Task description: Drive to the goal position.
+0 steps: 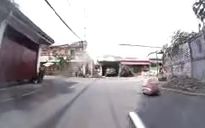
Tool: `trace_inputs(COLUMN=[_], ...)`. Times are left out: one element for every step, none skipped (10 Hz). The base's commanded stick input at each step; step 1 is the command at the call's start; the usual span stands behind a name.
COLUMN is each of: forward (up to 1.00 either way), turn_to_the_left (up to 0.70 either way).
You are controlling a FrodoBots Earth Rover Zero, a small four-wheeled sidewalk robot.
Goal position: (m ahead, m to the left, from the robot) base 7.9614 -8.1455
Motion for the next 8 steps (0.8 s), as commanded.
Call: trace_inputs(forward=[0.85, 0.85, 0.85, 0.85, 0.85, 0.85, 0.85, 0.85], turn_to_the_left=[0.0, 0.0, 0.0, 0.0, 0.0, 0.0, 0.0, 0.0])
